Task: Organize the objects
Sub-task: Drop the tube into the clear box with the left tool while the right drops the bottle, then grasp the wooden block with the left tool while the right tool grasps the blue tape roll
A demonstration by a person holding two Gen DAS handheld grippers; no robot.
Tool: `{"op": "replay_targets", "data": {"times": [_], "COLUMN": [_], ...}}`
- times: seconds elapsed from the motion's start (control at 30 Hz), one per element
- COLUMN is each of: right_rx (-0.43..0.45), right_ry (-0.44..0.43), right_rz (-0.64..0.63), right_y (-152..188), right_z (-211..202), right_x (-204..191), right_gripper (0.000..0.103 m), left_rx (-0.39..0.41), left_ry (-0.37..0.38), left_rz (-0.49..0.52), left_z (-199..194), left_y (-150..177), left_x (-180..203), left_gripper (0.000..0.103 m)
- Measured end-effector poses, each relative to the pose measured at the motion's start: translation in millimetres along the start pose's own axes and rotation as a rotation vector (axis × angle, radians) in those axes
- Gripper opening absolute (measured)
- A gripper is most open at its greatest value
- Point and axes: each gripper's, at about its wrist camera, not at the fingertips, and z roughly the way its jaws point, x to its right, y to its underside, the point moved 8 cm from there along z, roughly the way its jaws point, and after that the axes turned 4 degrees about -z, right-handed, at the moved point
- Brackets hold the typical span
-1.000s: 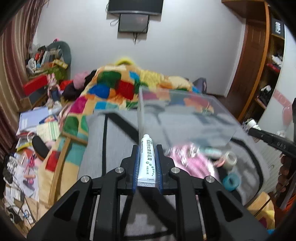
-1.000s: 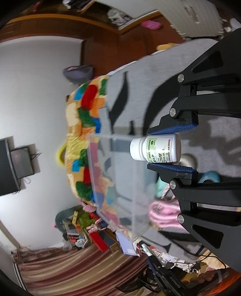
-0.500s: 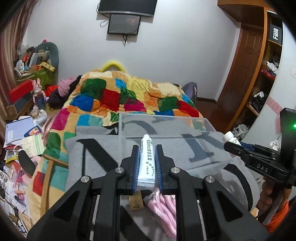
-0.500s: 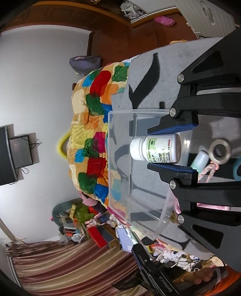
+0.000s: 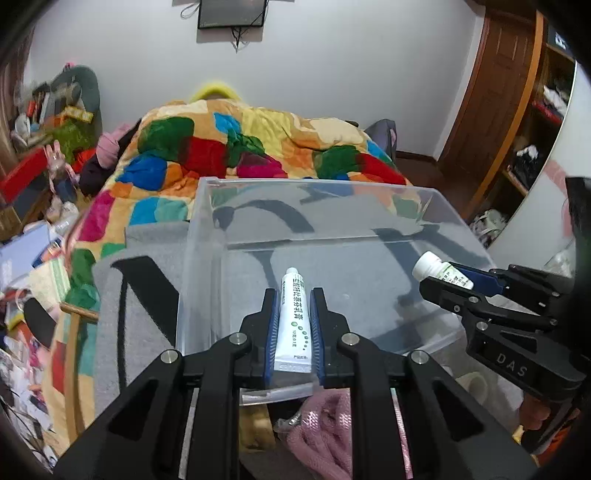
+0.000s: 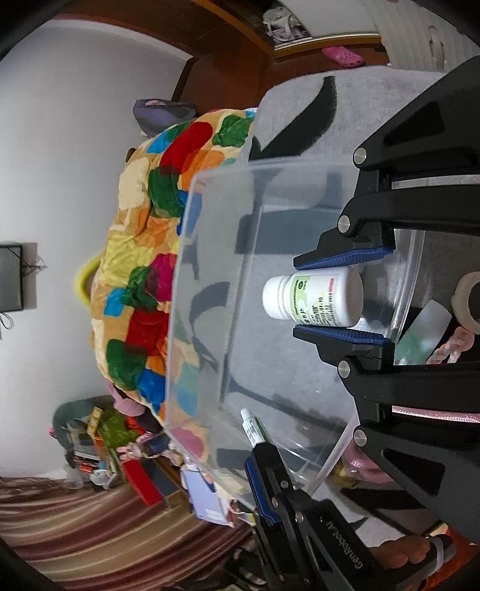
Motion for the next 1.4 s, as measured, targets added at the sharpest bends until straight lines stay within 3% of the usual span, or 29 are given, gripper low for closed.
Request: {"op": "replay_targets", "data": {"times": [0.1,0.2,0.3,0.4,0.47,0.57,0.9,0.97,1.03,1.23,1.4], "right_rx": [0.004,0.008,0.039,0.069,0.09,0.132,0.168,0.15,0.119,0.006,-0.014], "right_ry": [0.019,-0.004,0.002,0.009,0.005,0.013,0.016,0.008,-0.016,-0.081,-0.118], "right_rz": [-0.013,-0.004,-0.007,-0.013,-0.016,-0.02,-0.055,-0.053,-0.042,-0.015,0.007], "right_y": [-0.5,-1.3,-4.0,-6.5,-7.3,-5.6,34.6,48.1,64.7,113.5,133.0], "right_z": [-0.7,-6.9,-18.9,-34.4,-46.4,-65.8,-99.9,-98.5,-91.3,-65.2,-64.0], "right_x": [0.1,1.1,0.7,0.5,0.4,-0.7,-11.9,-13.6,-15.0,-21.8,-23.5], "right_gripper": [0.031,0.049,0.051,0.051,0.053,0.06,0.068,0.068,0.068,0.068,0.068], "left_rx": [-0.003,-0.002,0.011,0.039,0.068,0.105,0.079,0.051,0.016,-0.067,-0.114], "left_ry": [0.011,0.011,0.018,0.013,0.009,-0.008,-0.068,-0.081,-0.076,-0.077,-0.074], "left_rz": [0.006,0.006,-0.003,-0.007,-0.009,-0.001,-0.004,-0.008,-0.015,-0.035,-0.029], "left_z": [-2.3,-7.4,-18.2,-35.3,-46.9,-64.1,-72.8,-67.0,-60.9,-46.3,-33.4], "left_y": [0.1,-2.2,-5.1,-7.8,-9.9,-10.3,23.7,35.6,47.4,87.0,104.0], "left_x": [1.7,-0.8,-4.0,-7.2,-8.6,-11.2,-37.1,-44.0,-48.6,-57.0,-57.0], "left_gripper": [0.017,0.024,0.036,0.057,0.078,0.087,0.085,0.073,0.068,0.063,0.063]}}
